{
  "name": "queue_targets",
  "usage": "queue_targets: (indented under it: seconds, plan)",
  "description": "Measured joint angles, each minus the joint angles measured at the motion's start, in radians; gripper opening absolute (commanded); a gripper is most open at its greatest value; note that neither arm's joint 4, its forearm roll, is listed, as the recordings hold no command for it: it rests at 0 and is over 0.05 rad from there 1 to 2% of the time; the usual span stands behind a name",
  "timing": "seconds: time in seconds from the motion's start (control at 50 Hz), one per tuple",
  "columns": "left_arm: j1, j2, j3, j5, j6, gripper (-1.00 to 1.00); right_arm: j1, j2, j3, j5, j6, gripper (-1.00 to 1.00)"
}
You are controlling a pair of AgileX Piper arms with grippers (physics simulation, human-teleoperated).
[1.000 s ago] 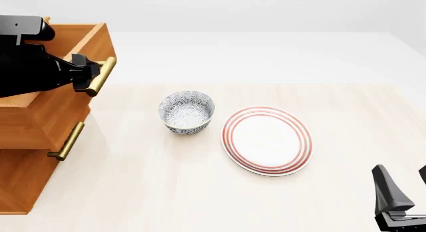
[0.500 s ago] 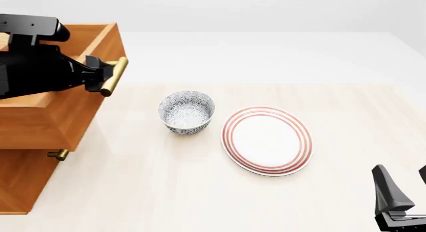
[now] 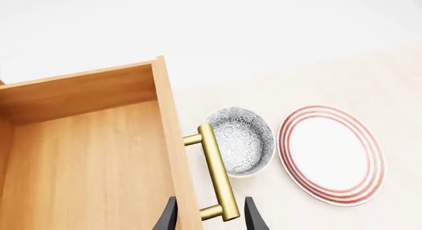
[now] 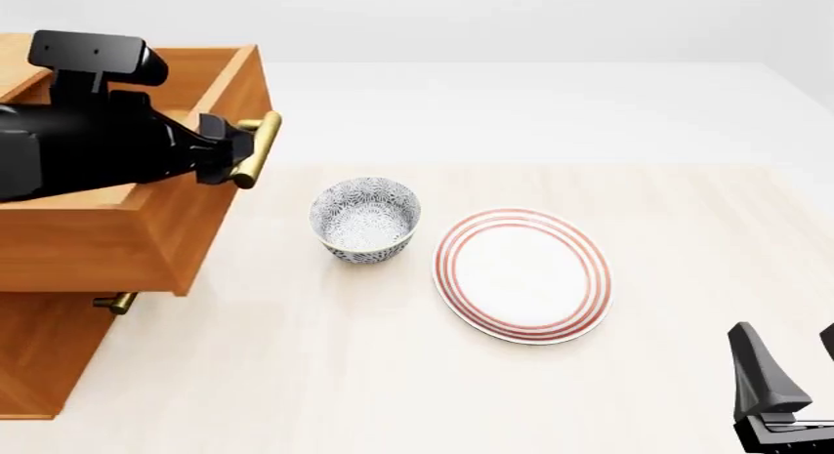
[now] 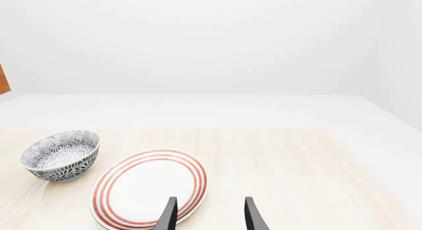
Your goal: Open the top drawer of the cabinet.
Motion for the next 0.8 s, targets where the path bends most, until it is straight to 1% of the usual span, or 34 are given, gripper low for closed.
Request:
queue_targets:
  seconds: [0.2, 0.56, 0.8]
  plan:
    - [-0.029, 0.0, 0.0, -0.001, -0.006, 1.0, 0.0, 0.0, 0.0, 0.0, 0.0, 1.0]
    - [-0.04, 0.0, -0.001, 0.002, -0.042, 1.0, 0.0, 0.0, 0.0, 0.0, 0.0, 1.0]
    - [-0.04, -0.003, -0.009, 0.021, -0.028, 1.0, 0.0, 0.0, 0.0, 0.0, 0.0, 1.0]
